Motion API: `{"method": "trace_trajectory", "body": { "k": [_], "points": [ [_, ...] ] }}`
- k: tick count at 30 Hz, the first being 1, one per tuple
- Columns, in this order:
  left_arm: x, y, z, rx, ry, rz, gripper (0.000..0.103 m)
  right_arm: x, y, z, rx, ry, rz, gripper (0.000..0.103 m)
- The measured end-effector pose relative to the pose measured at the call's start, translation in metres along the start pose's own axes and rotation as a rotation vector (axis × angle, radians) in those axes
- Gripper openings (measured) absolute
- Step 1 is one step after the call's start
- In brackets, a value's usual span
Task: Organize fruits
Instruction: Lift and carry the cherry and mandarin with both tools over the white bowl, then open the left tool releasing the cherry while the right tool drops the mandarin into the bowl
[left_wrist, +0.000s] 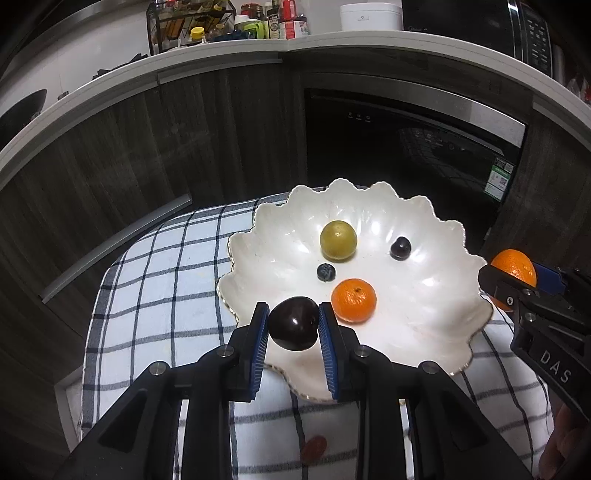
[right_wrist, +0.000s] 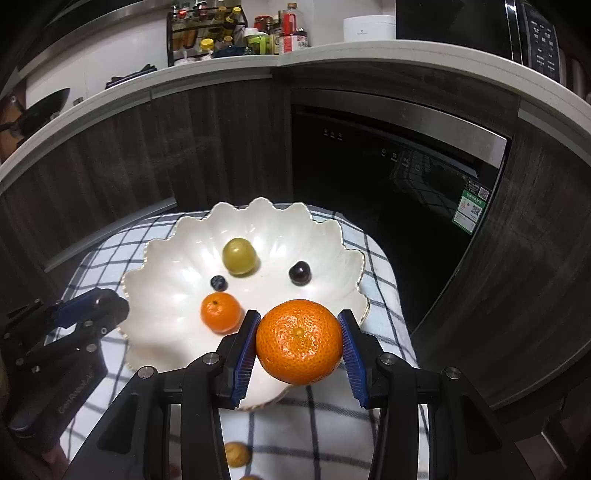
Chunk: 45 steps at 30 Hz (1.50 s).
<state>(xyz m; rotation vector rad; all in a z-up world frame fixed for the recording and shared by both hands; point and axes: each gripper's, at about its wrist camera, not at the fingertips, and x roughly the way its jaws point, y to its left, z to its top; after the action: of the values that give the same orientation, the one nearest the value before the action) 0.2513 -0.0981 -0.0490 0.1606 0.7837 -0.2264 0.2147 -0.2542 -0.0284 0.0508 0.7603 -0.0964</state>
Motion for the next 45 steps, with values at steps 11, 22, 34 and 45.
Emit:
{"method": "trace_trajectory", "body": {
  "k": [11,22,34,45],
  "points": [
    [0.034,0.000,0.014,-0.008,0.018,-0.008,0.028,0.035,-0.004,0.012,0.003,0.031,-0.007,0.044],
    [0.062,0.001,0.023,-0.015,0.064,-0.001,0.028,0.067,-0.003,0.018,-0.001,0.072,-0.012,0.044],
    [0.070,0.003,0.017,-0.007,0.086,0.011,0.047,0.083,0.006,0.015,-0.031,0.113,-0.009,0.045],
    [0.055,0.011,0.020,-0.026,0.047,0.043,0.071,0.066,0.005,0.020,-0.020,0.058,-0.050,0.077]
  ]
}}
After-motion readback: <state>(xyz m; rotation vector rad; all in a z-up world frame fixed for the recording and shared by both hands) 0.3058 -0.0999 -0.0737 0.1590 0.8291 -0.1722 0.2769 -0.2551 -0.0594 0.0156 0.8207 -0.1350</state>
